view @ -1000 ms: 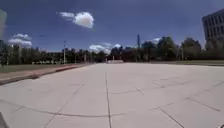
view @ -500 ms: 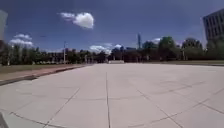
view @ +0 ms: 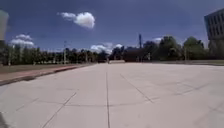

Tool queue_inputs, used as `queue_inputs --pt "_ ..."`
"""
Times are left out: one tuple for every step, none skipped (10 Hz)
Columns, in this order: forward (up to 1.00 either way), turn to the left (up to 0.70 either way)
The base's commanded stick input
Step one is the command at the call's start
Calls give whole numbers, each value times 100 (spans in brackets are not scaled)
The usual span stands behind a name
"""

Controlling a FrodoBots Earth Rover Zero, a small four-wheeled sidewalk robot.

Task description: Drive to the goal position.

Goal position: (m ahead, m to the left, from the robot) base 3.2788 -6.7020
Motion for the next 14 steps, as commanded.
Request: queue_inputs --pt "50 0" --pt "50 0" --pt "50 0" --pt "50 0" --pt "50 0" --pt "50 0" --pt "50 0" --pt "50 0" --pt "50 0" --pt "50 0" --pt "50 0" --pt "50 0" --pt "50 0" --pt "50 0"
